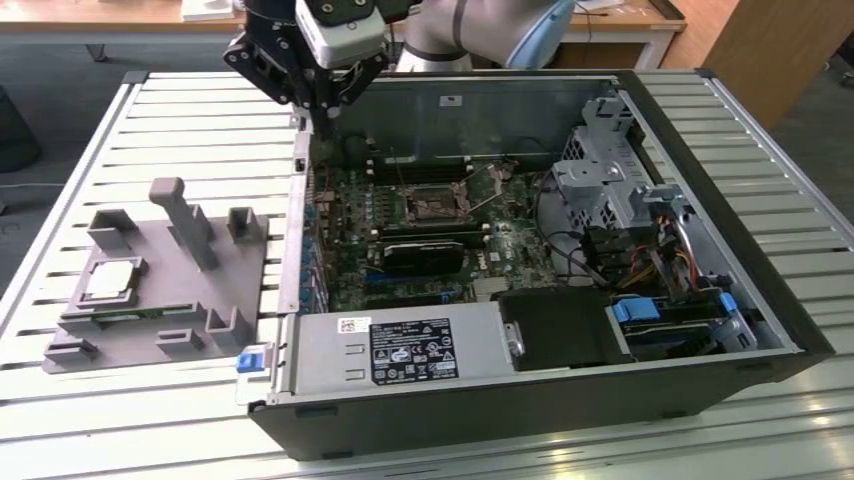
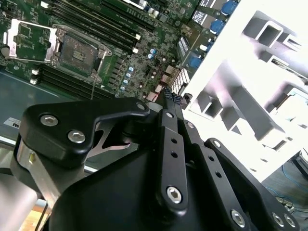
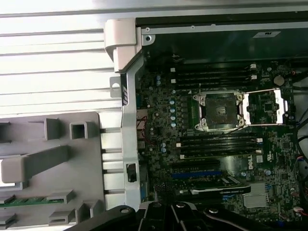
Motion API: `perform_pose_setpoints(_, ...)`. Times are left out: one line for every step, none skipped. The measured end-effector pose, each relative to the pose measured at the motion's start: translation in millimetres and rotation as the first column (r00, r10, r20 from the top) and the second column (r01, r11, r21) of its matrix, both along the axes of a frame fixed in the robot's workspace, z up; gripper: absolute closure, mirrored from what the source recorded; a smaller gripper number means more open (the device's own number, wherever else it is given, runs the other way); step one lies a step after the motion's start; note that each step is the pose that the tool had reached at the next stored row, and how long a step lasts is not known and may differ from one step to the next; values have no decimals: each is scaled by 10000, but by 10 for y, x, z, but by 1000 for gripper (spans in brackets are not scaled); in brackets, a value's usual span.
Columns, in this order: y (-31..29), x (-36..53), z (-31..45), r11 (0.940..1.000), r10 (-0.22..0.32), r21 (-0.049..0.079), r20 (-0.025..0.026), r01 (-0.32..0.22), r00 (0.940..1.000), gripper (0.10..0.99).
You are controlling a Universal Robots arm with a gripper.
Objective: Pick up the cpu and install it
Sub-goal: 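Reach for the cpu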
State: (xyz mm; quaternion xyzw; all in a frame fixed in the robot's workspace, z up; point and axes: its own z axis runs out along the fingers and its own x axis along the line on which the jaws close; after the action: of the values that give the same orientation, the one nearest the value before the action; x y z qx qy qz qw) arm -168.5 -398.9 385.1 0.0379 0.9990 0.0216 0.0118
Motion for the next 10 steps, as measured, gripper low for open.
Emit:
perform_pose_setpoints(0, -8, -1, 10000, 1, 1, 0, -1, 10000, 980)
perform_pose_setpoints(0, -17, -2, 10000, 0, 1, 1, 0, 10000, 980)
perform_pose_setpoints(0, -26, -3, 10000, 0, 1, 1, 0, 10000, 980)
perform_pose_setpoints(0, -35, -4, 10000, 1, 0, 1, -1, 10000, 980)
perform_pose_setpoints(0, -45, -5, 10000, 0, 1, 0, 0, 10000, 980)
perform_pose_setpoints(0, -54, -6, 10000, 1, 1, 1, -1, 10000, 980)
perform_pose_setpoints(0, -64, -7, 10000, 0, 1, 1, 0, 10000, 980)
perform_pose_setpoints(0, -74, -8, 10000, 0, 1, 1, 0, 10000, 980)
perform_pose_setpoints(0, -83, -9, 10000, 1, 1, 1, -1, 10000, 980)
perform_pose_setpoints(0, -94, -10, 10000, 1, 0, 1, -1, 10000, 980)
